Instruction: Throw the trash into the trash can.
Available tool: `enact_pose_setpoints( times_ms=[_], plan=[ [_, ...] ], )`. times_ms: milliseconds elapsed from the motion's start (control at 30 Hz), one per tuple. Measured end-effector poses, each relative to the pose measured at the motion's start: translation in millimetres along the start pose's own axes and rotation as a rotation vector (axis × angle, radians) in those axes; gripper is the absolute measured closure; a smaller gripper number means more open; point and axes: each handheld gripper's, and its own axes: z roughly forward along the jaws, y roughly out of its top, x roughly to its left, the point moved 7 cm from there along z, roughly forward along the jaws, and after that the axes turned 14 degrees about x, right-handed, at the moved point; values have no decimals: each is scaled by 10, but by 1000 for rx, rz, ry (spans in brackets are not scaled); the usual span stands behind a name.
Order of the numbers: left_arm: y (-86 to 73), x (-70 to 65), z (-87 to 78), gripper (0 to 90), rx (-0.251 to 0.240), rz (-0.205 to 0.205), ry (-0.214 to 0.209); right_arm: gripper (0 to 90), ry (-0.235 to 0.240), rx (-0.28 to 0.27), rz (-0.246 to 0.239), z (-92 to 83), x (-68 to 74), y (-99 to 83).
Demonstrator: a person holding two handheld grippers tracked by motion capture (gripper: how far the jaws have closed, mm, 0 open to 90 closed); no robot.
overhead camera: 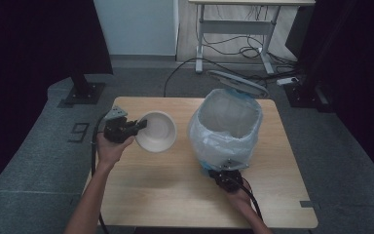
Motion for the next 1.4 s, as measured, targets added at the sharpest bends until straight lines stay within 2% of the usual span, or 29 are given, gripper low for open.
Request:
enact_pose_setpoints(
  times_ms=[433,967,1400],
  plan=[
    [199,-184,-171,838,-44,53,-7,894,0,1,2,-1,0,0],
    [407,-287,-321,838,-86,87,-10,894,0,2,3,-1,-1,-1],
    [567,-427,-346,838,-96,120,-17,894,-2,3,2,-2,-3,-2]
  ],
)
